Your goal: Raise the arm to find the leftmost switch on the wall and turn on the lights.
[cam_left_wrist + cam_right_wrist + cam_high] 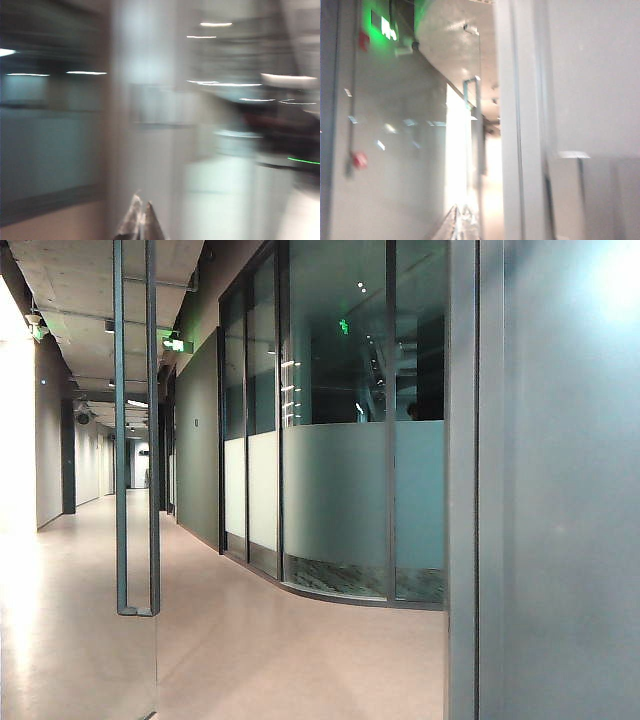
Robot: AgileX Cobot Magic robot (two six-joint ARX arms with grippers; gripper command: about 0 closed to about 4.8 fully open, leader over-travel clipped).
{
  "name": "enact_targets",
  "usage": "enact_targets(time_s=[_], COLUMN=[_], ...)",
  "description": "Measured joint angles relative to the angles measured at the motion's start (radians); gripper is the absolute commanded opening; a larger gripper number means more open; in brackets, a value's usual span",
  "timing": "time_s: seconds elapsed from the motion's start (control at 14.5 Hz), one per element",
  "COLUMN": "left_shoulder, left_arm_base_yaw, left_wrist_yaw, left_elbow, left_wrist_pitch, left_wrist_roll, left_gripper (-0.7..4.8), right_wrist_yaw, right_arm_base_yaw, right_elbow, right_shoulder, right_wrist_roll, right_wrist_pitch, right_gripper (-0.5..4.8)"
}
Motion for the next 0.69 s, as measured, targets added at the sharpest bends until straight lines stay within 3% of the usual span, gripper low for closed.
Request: enact_targets(time_s=[0.14, 0.28, 0.48, 0.69], left_shoulder=[-0.051, -0.077, -0.115, -0.116], left_arm_base_yaw=[-0.005, -0.026, -0.024, -0.024], left_wrist_yaw=[-0.251, -0.467, -0.728, -0.742], left_elbow=[-0.003, -0.09, -0.306, -0.472], left_wrist_pitch=[-0.306, -0.444, -0.447, -0.351], left_wrist_roll=[0.315, 0.451, 0.477, 0.472], left_gripper=[-0.05, -0.05, -0.05, -0.05], right_wrist_yaw=[0.04, 0.124, 0.242, 0.286], right_arm_base_yaw=[0.0, -0.001, -0.003, -0.003], right_elbow=[-0.126, -0.324, -0.607, -0.807], right_shoulder=[-0.126, -0.254, -0.403, -0.475], right_wrist_roll=[-0.059, -0.067, -0.068, -0.068], right_wrist_pitch=[-0.023, -0.024, -0.048, -0.04], right_gripper=[-0.01, -0.01, -0.01, -0.01])
